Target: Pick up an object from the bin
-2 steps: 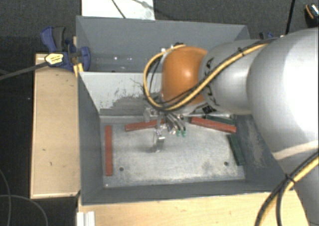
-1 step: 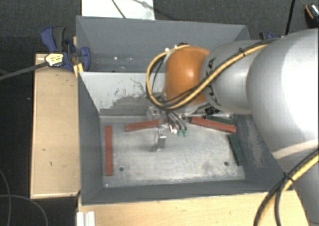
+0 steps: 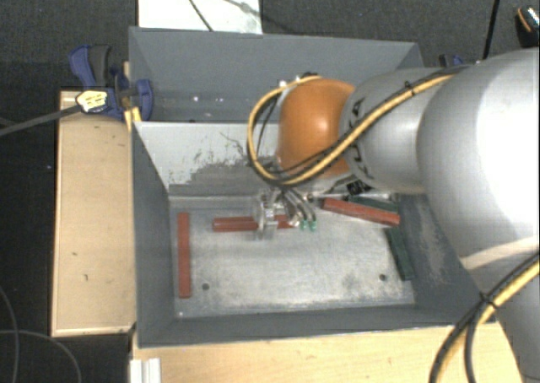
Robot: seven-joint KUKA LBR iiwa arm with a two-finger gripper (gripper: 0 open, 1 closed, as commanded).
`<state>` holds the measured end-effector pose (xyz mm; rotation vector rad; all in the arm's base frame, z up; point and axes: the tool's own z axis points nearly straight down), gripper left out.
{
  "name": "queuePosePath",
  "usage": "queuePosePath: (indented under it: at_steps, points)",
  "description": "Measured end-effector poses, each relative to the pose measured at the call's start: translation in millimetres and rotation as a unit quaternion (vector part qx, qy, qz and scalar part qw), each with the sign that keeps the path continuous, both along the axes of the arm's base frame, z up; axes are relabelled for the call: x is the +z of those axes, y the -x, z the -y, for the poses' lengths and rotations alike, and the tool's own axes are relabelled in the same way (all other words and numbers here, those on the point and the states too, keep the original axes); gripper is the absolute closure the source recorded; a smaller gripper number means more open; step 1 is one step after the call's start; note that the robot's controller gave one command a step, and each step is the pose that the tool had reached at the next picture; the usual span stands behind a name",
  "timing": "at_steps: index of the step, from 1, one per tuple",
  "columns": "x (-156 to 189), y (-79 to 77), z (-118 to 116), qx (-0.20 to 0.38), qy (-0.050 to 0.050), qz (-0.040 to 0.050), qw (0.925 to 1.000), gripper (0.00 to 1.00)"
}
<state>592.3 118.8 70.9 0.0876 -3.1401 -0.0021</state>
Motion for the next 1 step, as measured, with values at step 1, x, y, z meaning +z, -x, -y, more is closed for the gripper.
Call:
queuePosePath:
  at_steps: [1]
  points:
    - [167.9, -0.6, -15.6, 0.179, 0.000, 0.0059, 0.9839, 1.00]
